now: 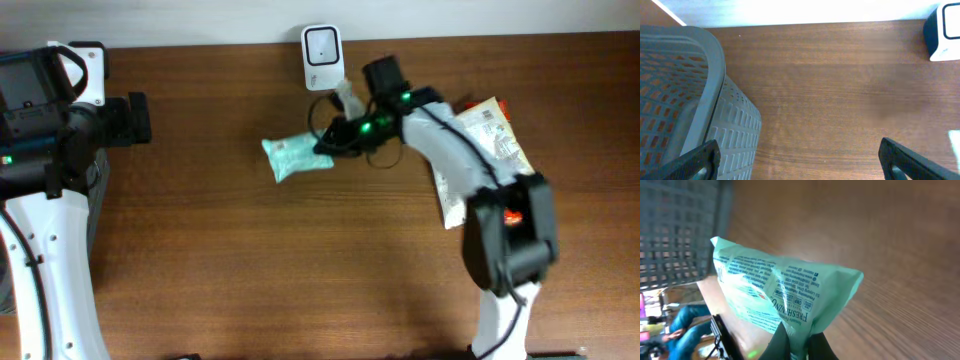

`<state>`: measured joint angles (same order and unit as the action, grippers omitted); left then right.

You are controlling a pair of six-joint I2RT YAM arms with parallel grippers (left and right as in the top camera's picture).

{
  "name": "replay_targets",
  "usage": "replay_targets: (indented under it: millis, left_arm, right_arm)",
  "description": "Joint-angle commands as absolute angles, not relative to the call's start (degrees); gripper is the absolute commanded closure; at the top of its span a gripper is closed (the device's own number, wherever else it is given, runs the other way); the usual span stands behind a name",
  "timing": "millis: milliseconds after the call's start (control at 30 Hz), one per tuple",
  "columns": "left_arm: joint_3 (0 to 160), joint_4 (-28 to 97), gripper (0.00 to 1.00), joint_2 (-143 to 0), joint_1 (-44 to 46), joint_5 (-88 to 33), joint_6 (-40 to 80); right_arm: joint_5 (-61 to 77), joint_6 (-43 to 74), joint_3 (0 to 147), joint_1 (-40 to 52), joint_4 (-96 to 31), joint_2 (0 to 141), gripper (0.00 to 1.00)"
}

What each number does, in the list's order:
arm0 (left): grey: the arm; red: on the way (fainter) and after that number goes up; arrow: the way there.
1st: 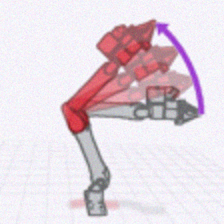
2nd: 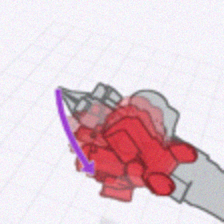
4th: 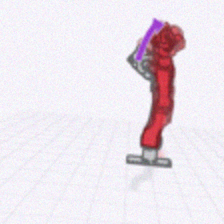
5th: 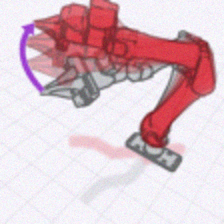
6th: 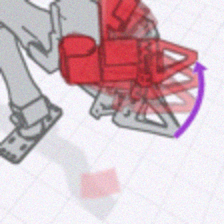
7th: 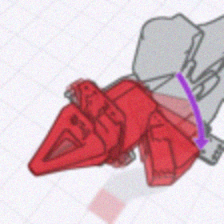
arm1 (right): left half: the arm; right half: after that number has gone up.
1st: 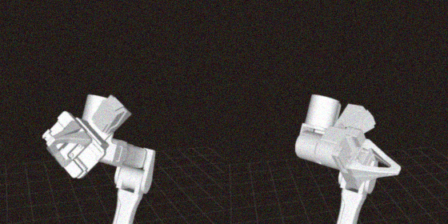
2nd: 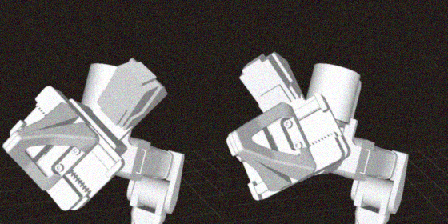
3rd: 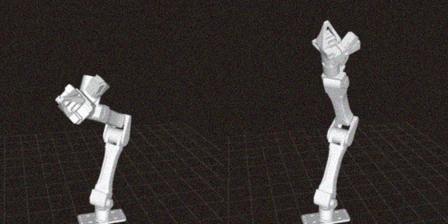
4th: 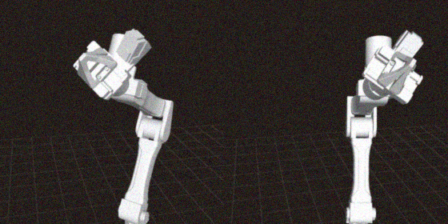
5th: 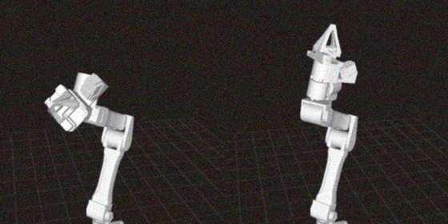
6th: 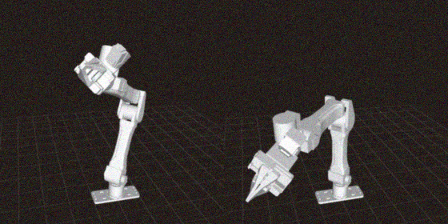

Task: Scan the item barcode
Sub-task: 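Raise the wipes pack to the white scanner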

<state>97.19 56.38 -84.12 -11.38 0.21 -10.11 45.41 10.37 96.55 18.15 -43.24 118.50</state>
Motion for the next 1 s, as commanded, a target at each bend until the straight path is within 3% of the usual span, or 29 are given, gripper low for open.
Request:
replay_targets:
  millis: [0,300,800,967]
  left_arm:
    - [97.3,56.3,0.01,-83.7,-11.4,-0.2,-10.8]
    - [97.3,56.3,0.01,-83.7,-11.4,-0.2,-10.8]
    - [97.3,56.3,0.01,-83.7,-11.4,-0.2,-10.8]
    - [97.3,56.3,0.01,-83.7,-11.4,-0.2,-10.9]
  right_arm:
    - [45.9,8.3,96.8,16.4,-44.6,110.8,0.96]
    - [44.8,9.7,96.8,9.7,-52.4,98.5,0.96]
    - [44.7,9.9,96.9,9.8,-54.3,97.6,0.96]
    - [31.6,11.0,103.4,11.2,-57.3,97.6,0.96]
